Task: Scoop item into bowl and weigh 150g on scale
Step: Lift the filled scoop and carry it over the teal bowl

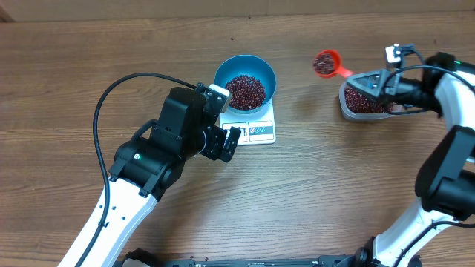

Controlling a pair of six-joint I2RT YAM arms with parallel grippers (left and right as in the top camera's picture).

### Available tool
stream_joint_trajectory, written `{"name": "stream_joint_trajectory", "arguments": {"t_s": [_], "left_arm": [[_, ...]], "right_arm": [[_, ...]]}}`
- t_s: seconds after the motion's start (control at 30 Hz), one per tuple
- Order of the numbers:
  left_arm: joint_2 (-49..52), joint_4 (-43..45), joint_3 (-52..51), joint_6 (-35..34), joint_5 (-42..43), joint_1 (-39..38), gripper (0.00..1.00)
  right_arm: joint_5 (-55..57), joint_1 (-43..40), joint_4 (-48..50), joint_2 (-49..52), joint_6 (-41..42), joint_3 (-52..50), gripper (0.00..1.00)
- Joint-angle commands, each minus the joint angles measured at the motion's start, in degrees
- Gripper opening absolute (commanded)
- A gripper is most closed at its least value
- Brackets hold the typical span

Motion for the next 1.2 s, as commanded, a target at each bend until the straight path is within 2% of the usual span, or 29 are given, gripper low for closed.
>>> {"name": "stream_joint_trajectory", "arguments": {"t_s": [0.0, 0.4, 0.57, 0.83, 1.17], "left_arm": [[0.26, 0.17, -0.59, 1.27, 0.46, 0.31, 1.0], [0.26, 0.17, -0.59, 1.27, 0.46, 0.31, 0.99], [0.26, 0.17, -0.59, 1.27, 0.46, 0.31, 1.0], [0.26, 0.17, -0.59, 1.27, 0.46, 0.31, 0.99], [0.26, 0.17, -0.59, 1.27, 0.46, 0.31, 0.99]], "right_arm": [[-2.49, 3.21, 1.11, 0.11, -0.63, -0.57, 0.04], [-2.47, 14.12, 11.02, 0.11, -0.04, -0.57, 0.04], [-2.05, 17.25, 18.03, 0.11, 6.47, -0.57, 0.04], [5.01, 20.35, 25.73, 0.11, 14.91, -0.57, 0.04], [19.34, 24.35, 30.53, 0.11, 14.67, -0.57, 0.04]]}}
